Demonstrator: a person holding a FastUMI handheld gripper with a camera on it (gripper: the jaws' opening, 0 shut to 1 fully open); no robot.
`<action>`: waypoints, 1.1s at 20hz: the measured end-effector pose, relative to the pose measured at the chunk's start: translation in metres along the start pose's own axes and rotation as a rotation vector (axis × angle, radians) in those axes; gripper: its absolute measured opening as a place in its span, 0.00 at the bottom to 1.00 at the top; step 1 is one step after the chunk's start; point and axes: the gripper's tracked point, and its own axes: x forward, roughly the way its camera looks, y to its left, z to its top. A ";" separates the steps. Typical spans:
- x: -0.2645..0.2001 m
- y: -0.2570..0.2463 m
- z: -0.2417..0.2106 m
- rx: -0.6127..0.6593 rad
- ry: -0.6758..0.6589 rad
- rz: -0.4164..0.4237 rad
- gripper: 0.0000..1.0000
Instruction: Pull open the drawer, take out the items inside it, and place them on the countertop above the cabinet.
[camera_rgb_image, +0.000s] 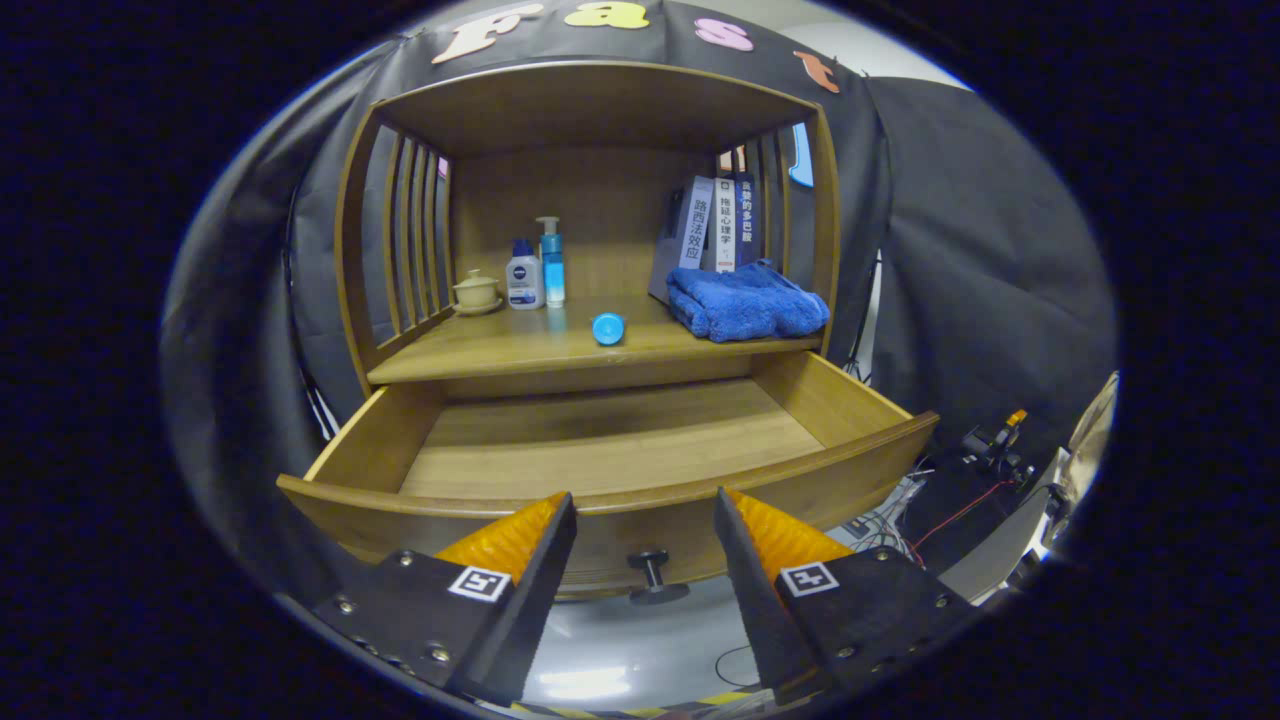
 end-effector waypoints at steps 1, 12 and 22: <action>0.000 0.001 -0.007 -0.021 0.015 0.009 0.83; 0.012 0.017 -0.036 -0.018 0.022 0.098 0.82; 0.049 0.029 -0.015 0.024 -0.012 0.126 0.82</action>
